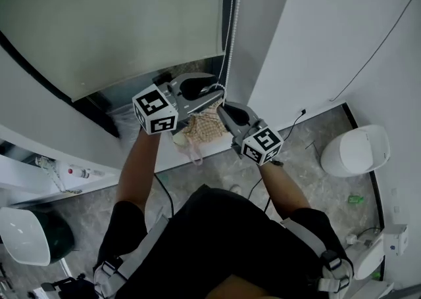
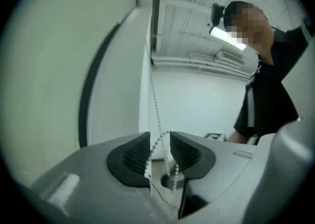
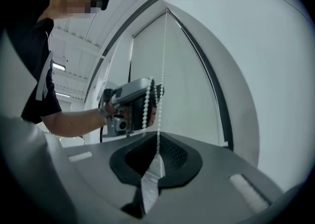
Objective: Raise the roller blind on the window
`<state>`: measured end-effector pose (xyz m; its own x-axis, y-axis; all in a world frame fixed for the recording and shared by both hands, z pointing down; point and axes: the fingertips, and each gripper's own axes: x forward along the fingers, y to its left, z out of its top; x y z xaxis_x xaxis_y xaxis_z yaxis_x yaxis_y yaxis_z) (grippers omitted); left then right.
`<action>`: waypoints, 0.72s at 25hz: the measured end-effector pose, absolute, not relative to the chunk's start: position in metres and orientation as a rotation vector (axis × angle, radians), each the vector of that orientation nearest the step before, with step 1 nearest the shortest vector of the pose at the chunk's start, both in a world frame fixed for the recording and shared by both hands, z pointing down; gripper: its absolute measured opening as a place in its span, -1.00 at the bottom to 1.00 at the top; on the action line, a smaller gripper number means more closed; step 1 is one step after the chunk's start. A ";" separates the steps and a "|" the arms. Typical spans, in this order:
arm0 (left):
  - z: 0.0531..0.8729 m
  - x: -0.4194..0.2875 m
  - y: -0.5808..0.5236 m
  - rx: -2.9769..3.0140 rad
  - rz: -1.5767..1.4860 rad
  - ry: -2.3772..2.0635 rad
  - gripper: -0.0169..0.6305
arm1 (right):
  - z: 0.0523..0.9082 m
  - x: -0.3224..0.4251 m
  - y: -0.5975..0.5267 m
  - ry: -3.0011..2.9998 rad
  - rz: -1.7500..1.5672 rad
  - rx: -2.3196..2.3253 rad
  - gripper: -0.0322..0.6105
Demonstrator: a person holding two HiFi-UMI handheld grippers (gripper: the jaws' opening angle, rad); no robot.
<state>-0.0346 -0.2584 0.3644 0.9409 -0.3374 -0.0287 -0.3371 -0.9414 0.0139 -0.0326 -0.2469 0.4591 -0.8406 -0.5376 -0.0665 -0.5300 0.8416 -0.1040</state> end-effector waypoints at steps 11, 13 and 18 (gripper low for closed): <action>0.405 -0.038 -0.231 3.102 0.478 -0.208 -0.45 | 0.457 -0.016 -0.253 2.946 -0.078 -0.899 -0.84; 0.382 -0.035 -0.246 3.139 0.328 -0.296 -0.44 | 0.457 -0.018 -0.252 2.955 -0.070 -0.893 -0.84; 0.311 -0.029 -0.281 3.095 -0.141 -0.405 -0.35 | 0.461 -0.024 -0.250 2.958 -0.092 -0.871 -0.84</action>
<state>-0.0294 -0.2814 0.3110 0.9623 -0.2575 -0.0871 -0.2559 -0.9663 0.0285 -0.0238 -0.2502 0.4611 -0.8392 -0.5426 -0.0372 -0.5392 0.8390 -0.0728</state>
